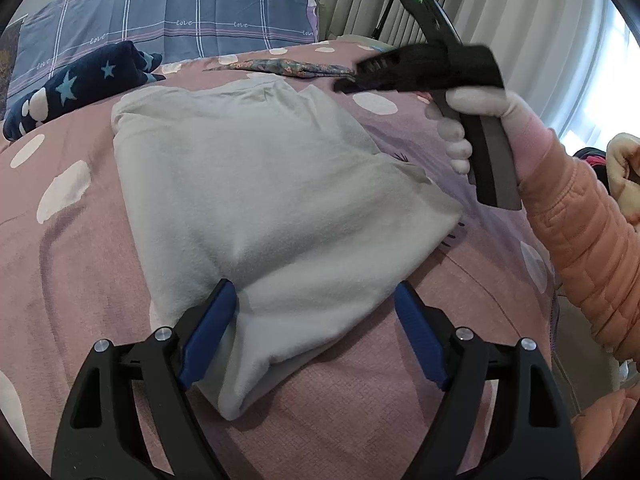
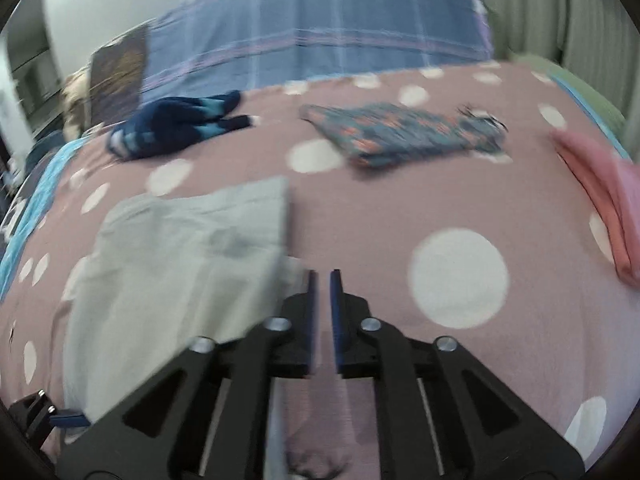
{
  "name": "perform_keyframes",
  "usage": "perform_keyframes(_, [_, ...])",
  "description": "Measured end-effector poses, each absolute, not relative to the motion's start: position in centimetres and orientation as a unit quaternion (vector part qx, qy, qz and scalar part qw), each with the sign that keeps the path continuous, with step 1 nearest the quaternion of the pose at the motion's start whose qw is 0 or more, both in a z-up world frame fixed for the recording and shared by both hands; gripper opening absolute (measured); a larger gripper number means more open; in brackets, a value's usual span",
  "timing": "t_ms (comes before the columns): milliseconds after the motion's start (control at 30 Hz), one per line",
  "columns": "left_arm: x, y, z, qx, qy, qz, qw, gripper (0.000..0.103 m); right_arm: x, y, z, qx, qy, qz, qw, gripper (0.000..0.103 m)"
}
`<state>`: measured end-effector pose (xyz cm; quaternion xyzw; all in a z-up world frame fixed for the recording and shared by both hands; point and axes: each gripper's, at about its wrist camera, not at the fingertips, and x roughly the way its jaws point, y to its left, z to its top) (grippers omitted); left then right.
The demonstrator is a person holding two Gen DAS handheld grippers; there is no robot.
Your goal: Fold small clothes
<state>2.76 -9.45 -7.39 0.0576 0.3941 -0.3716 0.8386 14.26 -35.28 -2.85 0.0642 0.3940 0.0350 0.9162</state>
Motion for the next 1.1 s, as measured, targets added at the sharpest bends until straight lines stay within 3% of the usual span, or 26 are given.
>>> perform_keyframes(33, [2.7, -9.5, -7.4, 0.059, 0.394, -0.371, 0.839, 0.082, 14.5, -34.6, -2.6, 0.064, 0.391, 0.047, 0.917, 0.036])
perform_keyframes(100, [2.7, -9.5, -7.4, 0.062, 0.393, -0.370, 0.840, 0.082, 15.5, -32.8, -2.5, 0.040, 0.402, 0.058, 0.913, 0.048])
perform_keyframes(133, [2.7, -9.5, -7.4, 0.063, 0.393, -0.369, 0.840, 0.082, 16.2, -31.9, -3.1, 0.020, 0.421, 0.059, 0.905, 0.043])
perform_keyframes(200, [2.7, -9.5, -7.3, 0.062, 0.392, -0.370, 0.840, 0.082, 17.7, -30.8, -5.2, -0.006, 0.452, 0.049, 0.891, 0.007])
perform_keyframes(300, [2.7, -9.4, -7.3, 0.057, 0.391, -0.371, 0.840, 0.082, 17.4, -33.7, -4.7, 0.089, 0.424, 0.035, 0.901, 0.002])
perform_keyframes(400, [2.7, -9.4, -7.3, 0.057, 0.392, -0.370, 0.840, 0.082, 17.2, -35.8, -5.0, 0.088, 0.424, -0.031, 0.901, 0.001])
perform_keyframes(567, [2.8, -9.2, -7.3, 0.050, 0.394, -0.374, 0.838, 0.082, 16.0, -35.7, -2.8, 0.079, 0.410, -0.013, 0.909, 0.005])
perform_keyframes(733, [2.9, -9.3, -7.2, 0.052, 0.392, -0.373, 0.839, 0.082, 16.8, -26.8, 0.7, -0.005, 0.395, 0.126, 0.910, 0.033])
perform_keyframes(1000, [2.8, -8.9, -7.2, 0.041, 0.391, -0.378, 0.838, 0.082, 21.4, -11.8, -1.8, -0.166, 0.468, 0.221, 0.840, 0.042])
perform_keyframes(1067, [2.9, -8.8, -7.2, 0.039, 0.391, -0.378, 0.838, 0.082, 22.2, -10.0, -3.4, -0.193, 0.482, 0.201, 0.830, 0.009])
perform_keyframes(1100, [2.9, -8.8, -7.2, 0.039, 0.391, -0.377, 0.839, 0.082, 23.4, -9.7, -4.2, -0.191, 0.489, 0.193, 0.829, 0.009])
